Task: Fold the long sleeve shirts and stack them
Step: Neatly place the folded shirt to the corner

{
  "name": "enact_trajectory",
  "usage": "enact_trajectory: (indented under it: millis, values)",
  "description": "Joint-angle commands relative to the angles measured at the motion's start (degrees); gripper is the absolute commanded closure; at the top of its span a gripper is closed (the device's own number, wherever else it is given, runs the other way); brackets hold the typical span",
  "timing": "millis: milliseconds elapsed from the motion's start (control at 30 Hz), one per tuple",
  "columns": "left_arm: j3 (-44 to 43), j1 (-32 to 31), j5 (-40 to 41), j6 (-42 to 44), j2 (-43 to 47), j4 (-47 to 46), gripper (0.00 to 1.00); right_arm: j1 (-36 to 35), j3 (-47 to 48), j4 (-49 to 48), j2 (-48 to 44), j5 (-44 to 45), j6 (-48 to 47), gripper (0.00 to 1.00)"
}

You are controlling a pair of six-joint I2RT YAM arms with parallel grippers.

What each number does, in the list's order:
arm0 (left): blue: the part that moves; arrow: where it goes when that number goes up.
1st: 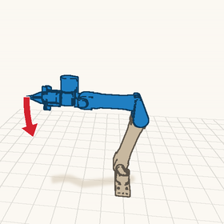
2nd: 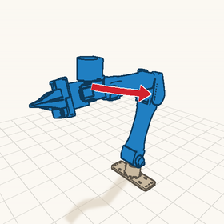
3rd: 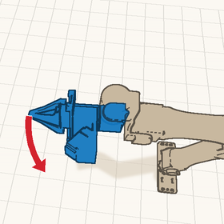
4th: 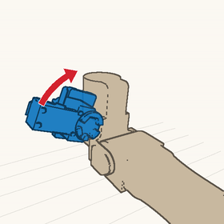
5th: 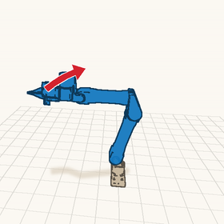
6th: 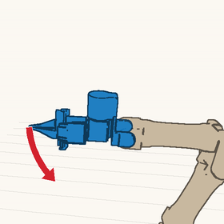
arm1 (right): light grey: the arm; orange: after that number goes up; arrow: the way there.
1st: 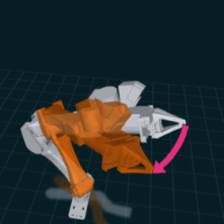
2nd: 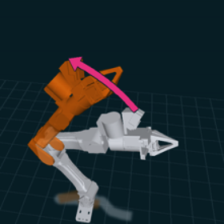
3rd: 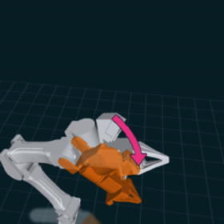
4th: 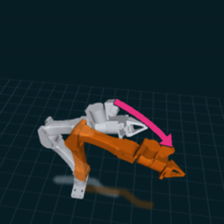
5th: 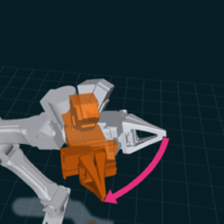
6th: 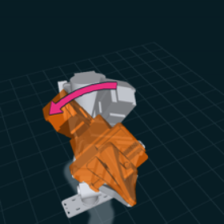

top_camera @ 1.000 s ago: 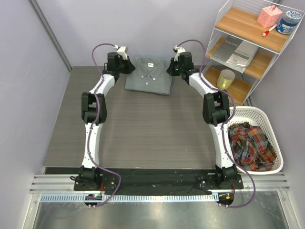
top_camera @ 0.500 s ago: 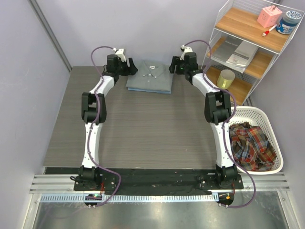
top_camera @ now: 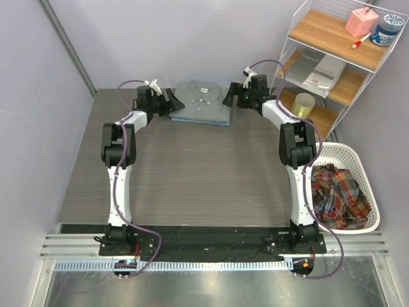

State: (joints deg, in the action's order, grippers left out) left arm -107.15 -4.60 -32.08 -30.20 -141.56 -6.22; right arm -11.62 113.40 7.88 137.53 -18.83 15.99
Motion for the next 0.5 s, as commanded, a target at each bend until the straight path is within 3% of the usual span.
enact_trajectory:
  millis: [0,467]
  values:
    - [5.1,-0.1,-2.0,-10.1,5.2,-9.3,0.18,0.4,-0.5,-0.4,-5.9,-1.7,0.4,0.00]
    - [10.8,-1.3,-2.2,-19.7,7.4,-16.4,0.18,1.4,2.6,1.3,-5.0,-2.1,-2.3,0.00]
